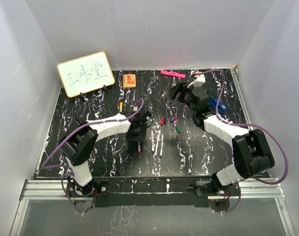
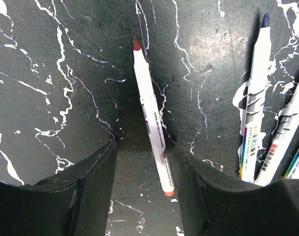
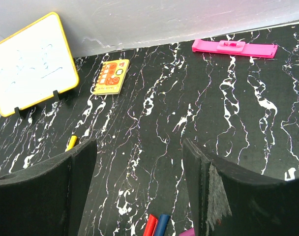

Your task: Insert the pens into the pen caps

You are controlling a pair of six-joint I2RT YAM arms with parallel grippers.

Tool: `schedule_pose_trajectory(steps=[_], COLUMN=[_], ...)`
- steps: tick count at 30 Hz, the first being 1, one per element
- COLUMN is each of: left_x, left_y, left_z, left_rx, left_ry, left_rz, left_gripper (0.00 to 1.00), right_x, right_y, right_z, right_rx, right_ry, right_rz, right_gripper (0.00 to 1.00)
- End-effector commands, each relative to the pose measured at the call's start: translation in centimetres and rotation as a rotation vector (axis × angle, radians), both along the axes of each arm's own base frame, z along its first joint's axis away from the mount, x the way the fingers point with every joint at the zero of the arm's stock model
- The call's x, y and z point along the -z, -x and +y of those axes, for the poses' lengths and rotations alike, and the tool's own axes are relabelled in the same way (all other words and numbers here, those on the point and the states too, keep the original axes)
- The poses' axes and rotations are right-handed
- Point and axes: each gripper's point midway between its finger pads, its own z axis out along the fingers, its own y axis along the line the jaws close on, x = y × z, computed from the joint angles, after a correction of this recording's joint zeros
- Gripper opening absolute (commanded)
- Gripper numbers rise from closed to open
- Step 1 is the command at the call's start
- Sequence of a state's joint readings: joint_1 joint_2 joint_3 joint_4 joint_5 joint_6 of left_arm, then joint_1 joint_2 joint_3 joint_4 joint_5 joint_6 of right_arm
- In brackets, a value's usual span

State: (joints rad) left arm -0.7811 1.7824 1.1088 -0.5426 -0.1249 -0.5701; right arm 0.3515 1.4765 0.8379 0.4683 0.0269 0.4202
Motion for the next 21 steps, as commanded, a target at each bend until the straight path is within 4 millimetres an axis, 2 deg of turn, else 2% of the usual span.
schedule_pose_trajectory(steps=[1, 4, 9, 15, 19, 21], left_x=[1.7, 2.1, 3.0, 3.7, 4.2, 4.4], left_y=[3.4, 3.1, 3.0, 3.9, 5.3, 5.9], left_z=[3.3, 4.0, 4.9, 4.9, 5.4, 5.8], left_rx=[-0.008, 0.002, 0.012, 0.03, 0.05, 0.063], left_ry=[-0.133, -0.197, -0.263, -0.257, -0.251, -0.256], left_rz=[0.123, 0.126, 0.14, 0.184, 0.235, 0.255], left_gripper=[0.46, 0.45, 0.36, 0.19, 0.02, 0.0], right_x=[-3.1, -2.9, -2.9, -3.0, -2.8, -2.7], right_y=[-0.1, -0.2, -0.2, -0.2, -0.3, -0.4], right_z=[-0.1, 0.0, 0.0, -0.1, 0.2, 0.3], right_rx=[0.008, 0.005, 0.004, 0.008, -0.001, -0.006], right_ry=[-0.029, -0.027, -0.027, -0.027, -0.025, -0.022], right_rz=[-0.093, -0.089, -0.087, -0.089, -0.076, -0.067], right_gripper=[0.67, 0.67, 0.67, 0.67, 0.67, 0.66])
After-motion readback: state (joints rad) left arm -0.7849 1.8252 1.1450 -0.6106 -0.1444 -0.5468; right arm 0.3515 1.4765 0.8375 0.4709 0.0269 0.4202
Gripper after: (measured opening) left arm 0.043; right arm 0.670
